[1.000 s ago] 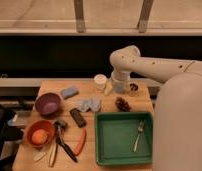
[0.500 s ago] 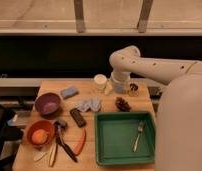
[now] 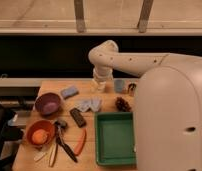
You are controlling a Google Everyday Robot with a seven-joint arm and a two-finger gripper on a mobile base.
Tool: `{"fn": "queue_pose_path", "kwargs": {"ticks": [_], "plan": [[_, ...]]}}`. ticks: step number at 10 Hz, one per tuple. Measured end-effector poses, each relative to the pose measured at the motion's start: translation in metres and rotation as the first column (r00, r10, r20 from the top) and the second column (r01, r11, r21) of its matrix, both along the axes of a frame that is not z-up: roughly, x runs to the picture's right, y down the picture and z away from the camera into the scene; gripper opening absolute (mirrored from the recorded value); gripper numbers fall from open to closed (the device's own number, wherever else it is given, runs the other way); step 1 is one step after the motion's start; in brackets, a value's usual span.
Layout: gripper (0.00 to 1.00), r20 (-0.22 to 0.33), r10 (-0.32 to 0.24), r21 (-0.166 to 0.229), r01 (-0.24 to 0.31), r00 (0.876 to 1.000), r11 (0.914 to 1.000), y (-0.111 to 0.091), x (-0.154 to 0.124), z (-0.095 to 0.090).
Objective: Wipe purple bowl with sponge
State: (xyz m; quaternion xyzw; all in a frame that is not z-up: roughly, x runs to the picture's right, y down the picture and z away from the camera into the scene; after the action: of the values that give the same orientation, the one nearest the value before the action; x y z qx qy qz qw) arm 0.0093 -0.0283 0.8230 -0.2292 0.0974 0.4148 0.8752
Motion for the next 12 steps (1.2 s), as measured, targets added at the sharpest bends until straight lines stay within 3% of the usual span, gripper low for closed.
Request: {"fn": "queue_pose_path", "kwargs": {"ticks": [2,4,9,11,12], "plan": [[0.8,0.07,-0.109,0.0,0.11,0.992,0.994,-0.006,-0.043,0.01],[0.8,0.157,-0.18,0.011,0.18,0.971,0.9835,-0.011,-0.086,0.015],[0.8,0.168,-0.181,0.012,0.181,0.969,0.9833,-0.011,-0.088,0.015],[0.8,0.219,-0.19,0.032,0.188,0.957,0.9817,-0.01,-0.089,0.025],[0.8,0.252,-0.208,0.034,0.206,0.945,0.9779,-0.008,-0.099,0.036]]}}
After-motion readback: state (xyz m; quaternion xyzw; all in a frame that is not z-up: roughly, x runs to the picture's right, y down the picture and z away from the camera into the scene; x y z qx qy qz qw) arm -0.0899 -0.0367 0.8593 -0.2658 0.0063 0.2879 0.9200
